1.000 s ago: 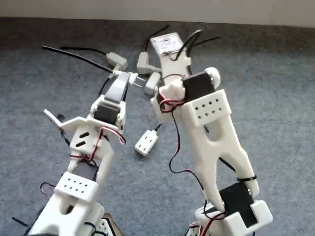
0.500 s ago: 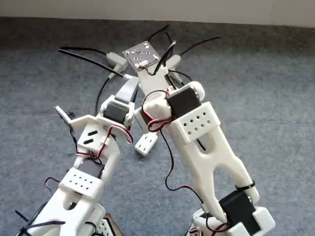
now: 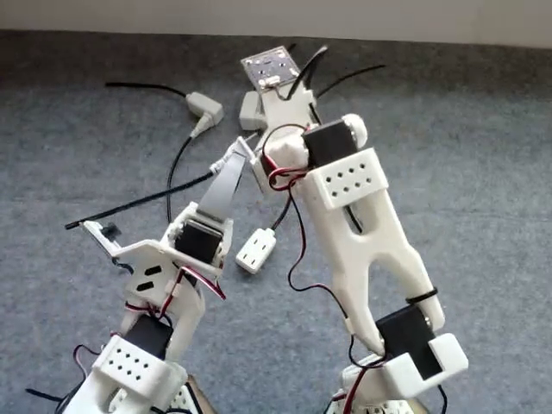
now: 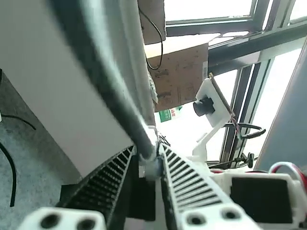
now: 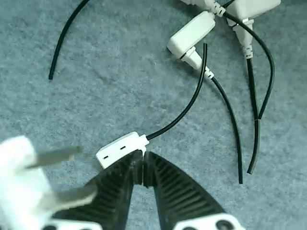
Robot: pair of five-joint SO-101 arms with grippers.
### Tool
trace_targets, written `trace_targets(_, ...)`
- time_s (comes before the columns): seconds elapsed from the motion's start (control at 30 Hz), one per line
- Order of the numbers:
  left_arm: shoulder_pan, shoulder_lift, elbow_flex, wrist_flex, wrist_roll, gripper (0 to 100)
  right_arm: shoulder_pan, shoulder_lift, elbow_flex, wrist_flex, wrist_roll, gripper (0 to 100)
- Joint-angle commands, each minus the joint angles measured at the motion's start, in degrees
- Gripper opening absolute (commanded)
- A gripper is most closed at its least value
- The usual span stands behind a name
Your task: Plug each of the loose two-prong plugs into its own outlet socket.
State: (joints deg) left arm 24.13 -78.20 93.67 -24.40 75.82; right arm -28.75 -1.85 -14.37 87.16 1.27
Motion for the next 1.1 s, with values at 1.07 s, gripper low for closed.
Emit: trace_targets(1.07,-4.44,23.43,-33.98,43.87,-1.32,1,24.66,4.88,-8.04,13.58,0.35,0.6)
